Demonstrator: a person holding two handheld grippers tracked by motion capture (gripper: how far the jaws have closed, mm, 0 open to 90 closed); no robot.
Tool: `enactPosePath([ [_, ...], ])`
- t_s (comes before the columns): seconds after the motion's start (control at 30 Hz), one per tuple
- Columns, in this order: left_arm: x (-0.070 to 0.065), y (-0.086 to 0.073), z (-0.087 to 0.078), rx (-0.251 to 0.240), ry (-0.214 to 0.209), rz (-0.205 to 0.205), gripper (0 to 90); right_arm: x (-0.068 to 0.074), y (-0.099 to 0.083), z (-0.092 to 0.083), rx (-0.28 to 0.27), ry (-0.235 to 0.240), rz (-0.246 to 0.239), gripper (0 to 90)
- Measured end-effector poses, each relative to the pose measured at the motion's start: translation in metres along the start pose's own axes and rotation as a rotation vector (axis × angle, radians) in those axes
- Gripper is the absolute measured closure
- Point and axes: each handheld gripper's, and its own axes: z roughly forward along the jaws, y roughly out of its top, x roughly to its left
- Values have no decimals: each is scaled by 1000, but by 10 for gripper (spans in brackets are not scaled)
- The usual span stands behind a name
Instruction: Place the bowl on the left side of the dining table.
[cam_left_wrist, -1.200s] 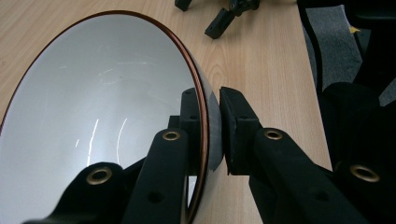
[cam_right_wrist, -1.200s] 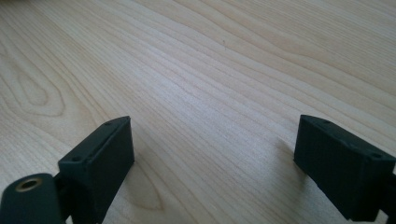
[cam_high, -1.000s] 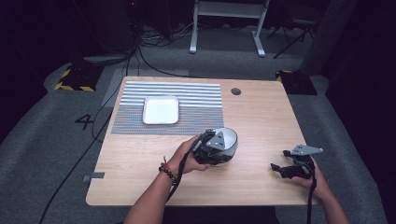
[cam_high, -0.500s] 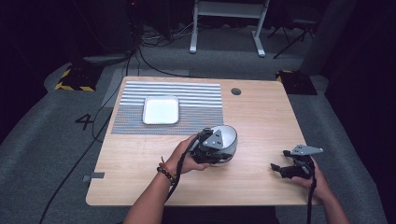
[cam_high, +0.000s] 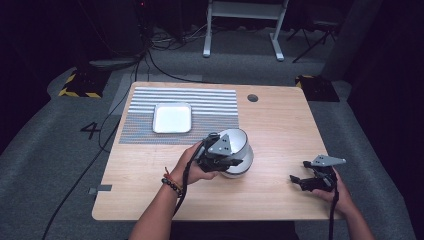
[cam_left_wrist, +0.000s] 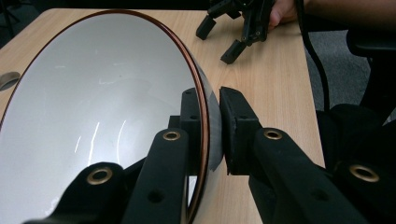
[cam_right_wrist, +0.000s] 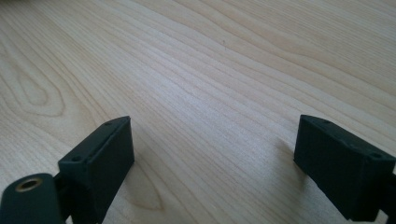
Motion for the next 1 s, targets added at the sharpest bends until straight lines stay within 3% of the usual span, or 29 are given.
enactPosePath([
  [0.17,1,0,-6,11,22,-8,804,0,0,0,0,0,1,121],
  [0.53,12,-10,-20,-20,66,-44,804,0,0,0,0,0,1,121],
  [0.83,27,-25,-28,-35,125,-134,804,0,0,0,0,0,0,121],
  [1.0,33,-31,-33,-21,165,-162,804,0,0,0,0,0,-1,121],
])
